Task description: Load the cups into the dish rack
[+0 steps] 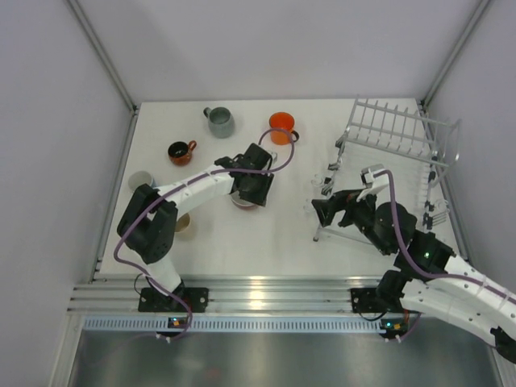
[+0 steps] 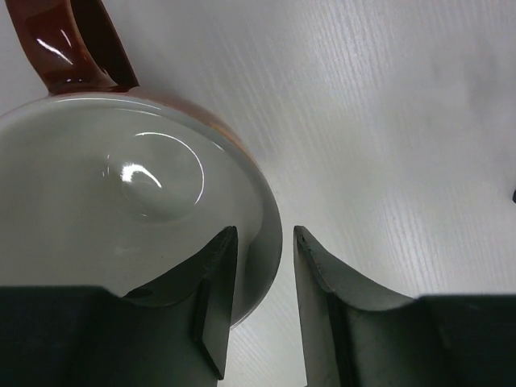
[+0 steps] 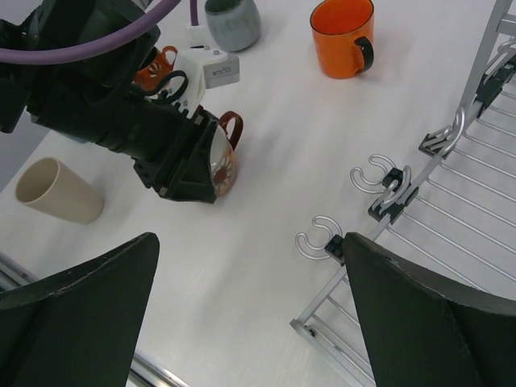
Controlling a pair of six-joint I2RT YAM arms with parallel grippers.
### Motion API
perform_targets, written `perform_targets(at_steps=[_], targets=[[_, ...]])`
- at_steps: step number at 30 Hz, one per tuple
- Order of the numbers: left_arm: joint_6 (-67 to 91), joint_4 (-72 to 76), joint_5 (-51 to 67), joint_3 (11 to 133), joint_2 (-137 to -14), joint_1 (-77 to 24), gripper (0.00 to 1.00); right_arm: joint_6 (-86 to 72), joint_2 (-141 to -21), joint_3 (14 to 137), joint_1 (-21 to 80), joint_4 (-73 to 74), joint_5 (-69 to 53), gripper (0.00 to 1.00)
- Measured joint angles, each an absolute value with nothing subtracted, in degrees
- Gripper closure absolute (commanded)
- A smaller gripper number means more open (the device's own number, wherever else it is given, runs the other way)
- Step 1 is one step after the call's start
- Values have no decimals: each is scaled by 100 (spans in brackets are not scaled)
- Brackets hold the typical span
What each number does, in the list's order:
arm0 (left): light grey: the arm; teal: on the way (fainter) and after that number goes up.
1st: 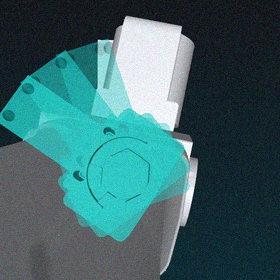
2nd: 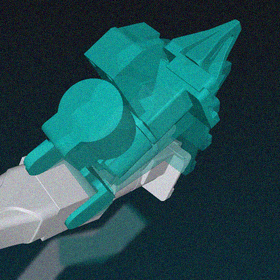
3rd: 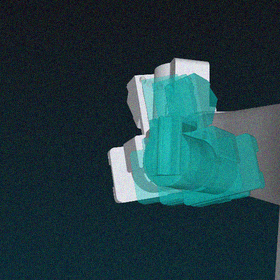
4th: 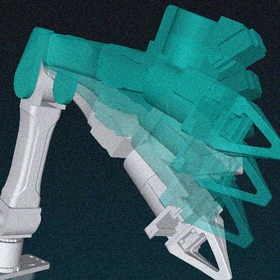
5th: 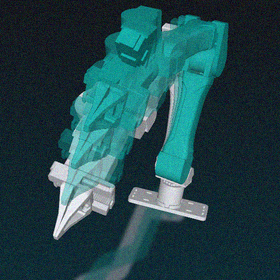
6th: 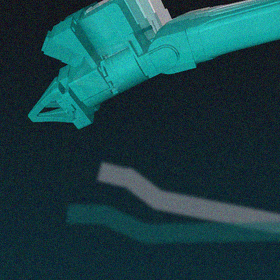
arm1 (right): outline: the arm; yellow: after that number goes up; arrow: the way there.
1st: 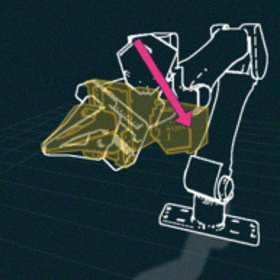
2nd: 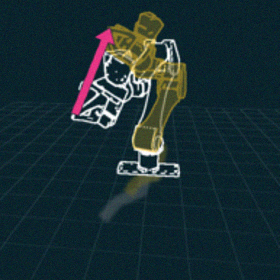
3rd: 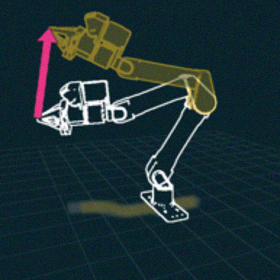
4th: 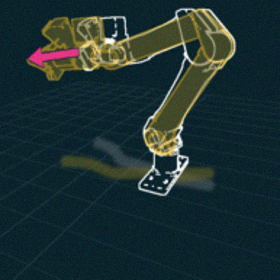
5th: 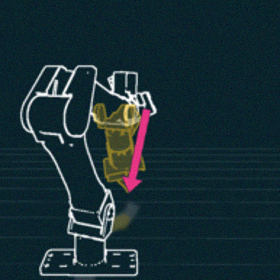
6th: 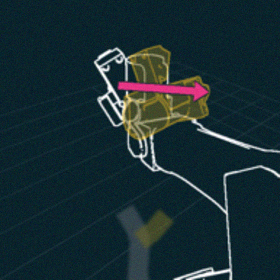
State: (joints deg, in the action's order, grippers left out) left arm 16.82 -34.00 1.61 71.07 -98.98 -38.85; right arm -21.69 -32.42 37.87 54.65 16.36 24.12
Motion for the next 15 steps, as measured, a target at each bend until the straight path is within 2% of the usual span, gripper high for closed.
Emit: perform_targets(at_steps=[2, 4, 5, 15], targets=[[1717, -3404, 158, 7107, -9942, -3889, 81, -2180, -3223, 3787, 5465, 1636, 2414, 3], [1669, -3336, 75, 7133, -9959, -3896, 92, -2209, -3197, 3785, 5465, 1636, 2416, 3], [1675, -3339, -67, 7203, -9959, -3900, 100, -2215, -3188, 3785, 5465, 1634, 2418, 3], [1942, -3391, 3, 7207, -9697, -3868, 100, -2353, -3186, 3754, 5465, 1625, 2425, 2]])
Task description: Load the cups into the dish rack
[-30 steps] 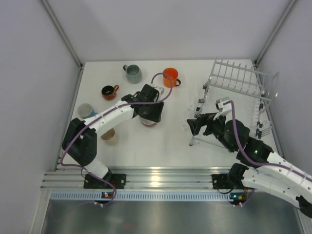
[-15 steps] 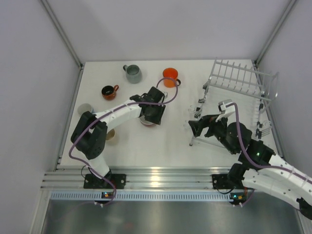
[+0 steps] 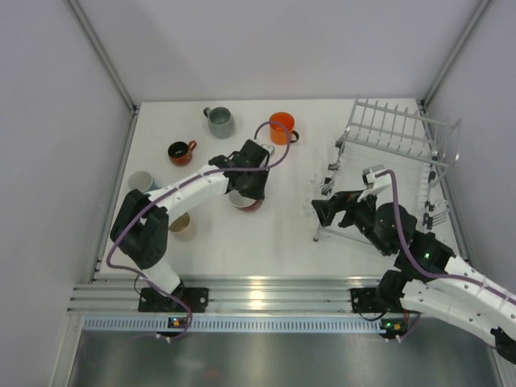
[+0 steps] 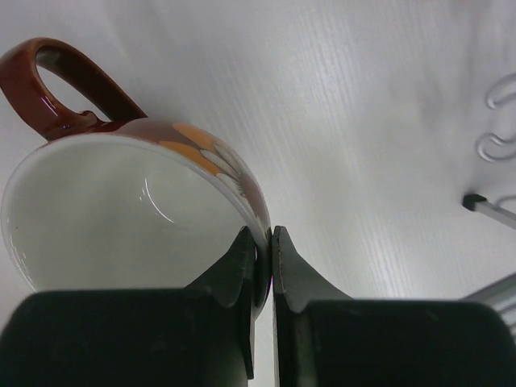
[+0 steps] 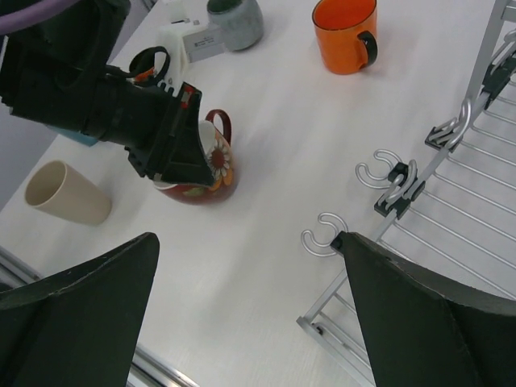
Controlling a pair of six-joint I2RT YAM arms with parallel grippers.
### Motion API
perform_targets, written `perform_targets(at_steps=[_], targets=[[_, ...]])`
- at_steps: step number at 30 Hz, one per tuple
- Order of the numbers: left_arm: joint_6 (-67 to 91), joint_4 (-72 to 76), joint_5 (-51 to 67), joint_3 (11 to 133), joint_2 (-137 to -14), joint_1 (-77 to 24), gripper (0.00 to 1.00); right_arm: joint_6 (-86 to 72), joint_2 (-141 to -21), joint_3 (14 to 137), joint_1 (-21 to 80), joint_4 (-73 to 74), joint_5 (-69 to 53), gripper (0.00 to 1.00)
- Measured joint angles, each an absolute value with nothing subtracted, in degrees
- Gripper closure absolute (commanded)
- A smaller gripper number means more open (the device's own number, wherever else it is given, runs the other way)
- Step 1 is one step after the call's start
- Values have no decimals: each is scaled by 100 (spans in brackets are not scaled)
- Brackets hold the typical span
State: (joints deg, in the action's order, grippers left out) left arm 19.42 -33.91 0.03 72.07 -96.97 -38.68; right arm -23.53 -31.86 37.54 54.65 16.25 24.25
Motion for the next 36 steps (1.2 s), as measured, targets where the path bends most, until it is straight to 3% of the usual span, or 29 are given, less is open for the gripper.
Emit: perform_targets(at_steps=[11, 16, 18, 20, 22, 30, 36], targets=[[2541, -2440, 2027, 6499, -7848, -3540, 100, -2692, -3269, 3483, 5465, 1428, 1874, 4], [2832, -1135, 3262, 5725, -7085, -3267, 100, -3170, -3326, 3413, 5463, 1210, 1865, 15], [2967, -716, 3656, 5496, -6941, -3271, 100, -3365, -3389, 3413, 5454, 1092, 1872, 14], [3148, -303, 4001, 5293, -6847, -3284, 100, -3498, -3430, 3413, 5439, 882, 1798, 4], [3319, 80, 4244, 5105, -6748, -3293, 100, -3557, -3470, 3411, 5422, 591, 1590, 1], [3601, 1129, 4812, 4836, -6069, -3293, 100, -3671, -3500, 3295, 5419, -272, 915, 1], [3726, 1612, 5330, 4825, -5999, -3293, 100, -3793, -3417, 3277, 5400, -301, 1474, 8]])
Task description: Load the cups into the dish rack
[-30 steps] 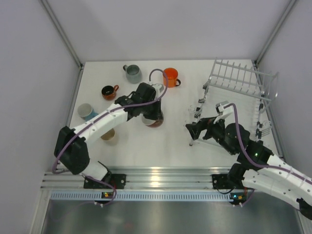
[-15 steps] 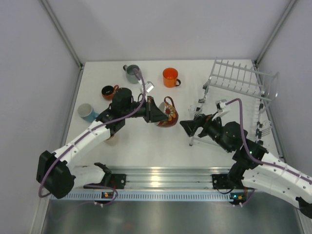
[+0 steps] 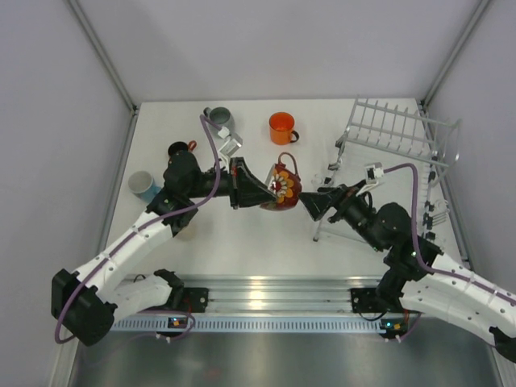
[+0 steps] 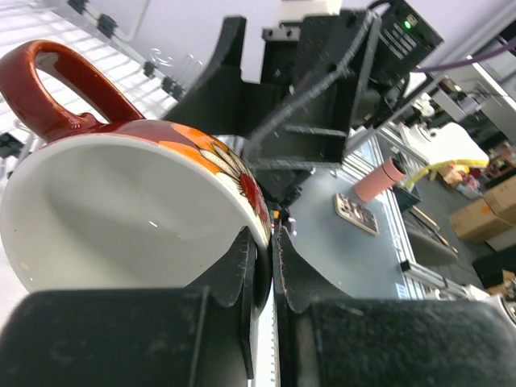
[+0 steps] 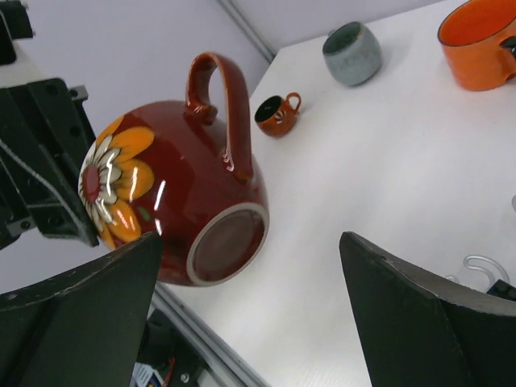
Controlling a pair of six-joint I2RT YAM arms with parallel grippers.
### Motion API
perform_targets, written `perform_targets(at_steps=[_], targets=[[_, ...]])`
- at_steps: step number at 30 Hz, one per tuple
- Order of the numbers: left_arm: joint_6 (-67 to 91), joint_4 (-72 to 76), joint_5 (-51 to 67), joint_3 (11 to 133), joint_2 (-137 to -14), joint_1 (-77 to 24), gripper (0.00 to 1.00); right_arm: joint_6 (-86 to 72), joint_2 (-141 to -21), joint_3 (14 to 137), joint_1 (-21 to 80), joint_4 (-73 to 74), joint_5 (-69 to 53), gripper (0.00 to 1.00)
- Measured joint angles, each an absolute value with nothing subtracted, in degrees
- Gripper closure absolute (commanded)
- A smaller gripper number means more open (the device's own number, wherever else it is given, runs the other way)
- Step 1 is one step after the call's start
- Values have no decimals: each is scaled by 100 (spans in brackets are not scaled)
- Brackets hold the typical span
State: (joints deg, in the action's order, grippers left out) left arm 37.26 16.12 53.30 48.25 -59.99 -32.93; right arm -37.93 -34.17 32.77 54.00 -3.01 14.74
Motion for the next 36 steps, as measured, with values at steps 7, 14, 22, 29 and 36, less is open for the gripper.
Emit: perform_targets(at_steps=[7, 14, 22, 29, 36], targets=[[3916, 1651, 5640, 4818, -5999, -3293, 100, -2821, -3503, 3583, 5266, -255, 1841, 7], [4386, 1243, 5614, 5048, -6233, -3293, 100, -410, -3686, 3548, 5256, -637, 2405, 5], [6512, 1498, 6014, 5188, -6665, -3251, 100, 2655, -4810, 2283, 5199, -3225, 2626, 5], [7634, 1855, 6611, 5402, -6569, -3256, 100, 5105, -5640, 1092, 5343, -6246, 2091, 23], [7929, 2222, 7271, 5446, -6069, -3271, 100, 6477, -5306, 744, 6340, -6879, 1761, 25]])
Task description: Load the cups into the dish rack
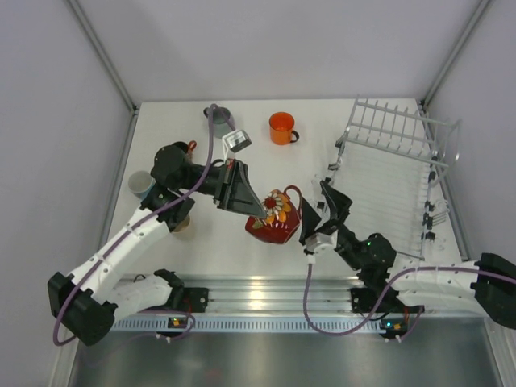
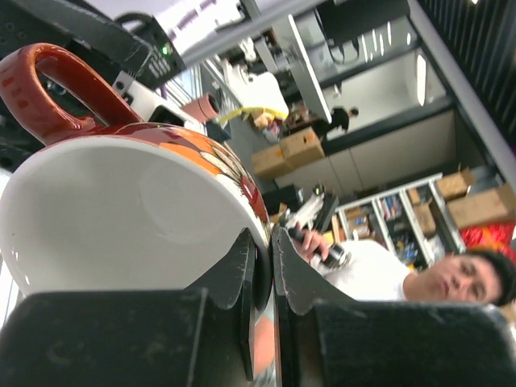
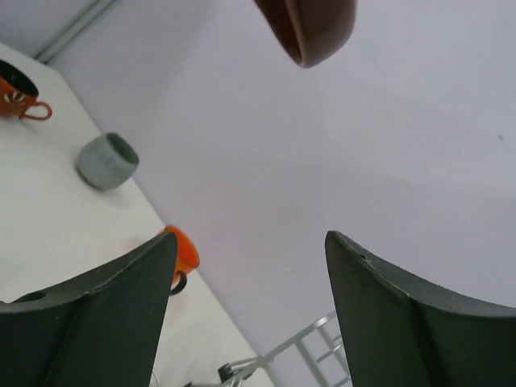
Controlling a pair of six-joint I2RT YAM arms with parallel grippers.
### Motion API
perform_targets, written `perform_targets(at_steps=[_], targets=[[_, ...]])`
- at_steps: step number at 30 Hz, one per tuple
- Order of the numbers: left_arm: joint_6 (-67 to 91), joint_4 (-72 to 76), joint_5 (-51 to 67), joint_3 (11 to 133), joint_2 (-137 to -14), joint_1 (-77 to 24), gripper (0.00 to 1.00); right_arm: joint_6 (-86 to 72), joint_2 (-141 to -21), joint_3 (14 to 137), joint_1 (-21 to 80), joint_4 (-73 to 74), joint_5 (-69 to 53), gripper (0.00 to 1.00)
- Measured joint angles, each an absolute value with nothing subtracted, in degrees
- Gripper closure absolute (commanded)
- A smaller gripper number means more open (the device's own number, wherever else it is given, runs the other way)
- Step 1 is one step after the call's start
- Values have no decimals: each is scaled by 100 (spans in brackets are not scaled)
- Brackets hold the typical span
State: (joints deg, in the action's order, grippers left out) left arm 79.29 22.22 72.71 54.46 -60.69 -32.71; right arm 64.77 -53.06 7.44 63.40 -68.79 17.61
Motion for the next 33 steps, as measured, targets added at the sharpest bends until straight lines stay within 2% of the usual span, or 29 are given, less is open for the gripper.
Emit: perform_targets(at_steps=[9, 23, 27, 33], targets=[[8071, 2362, 7776, 5441, -5889, -3295, 100, 7990, -4668, 1118, 7566, -6326, 1890, 28], [8558, 2355, 7380, 5400, -6604, -3304, 100, 8932, -4510, 1562, 7679, -5175, 1940, 34], [8569, 2355, 7358, 5400, -6654, -3306, 100, 9035, -4729, 1590, 7719, -5015, 1940, 39], [8608, 2338, 7505, 5400, -6681, -3301, 100, 9102, -5019, 1592, 7725, -5304, 1962, 53]])
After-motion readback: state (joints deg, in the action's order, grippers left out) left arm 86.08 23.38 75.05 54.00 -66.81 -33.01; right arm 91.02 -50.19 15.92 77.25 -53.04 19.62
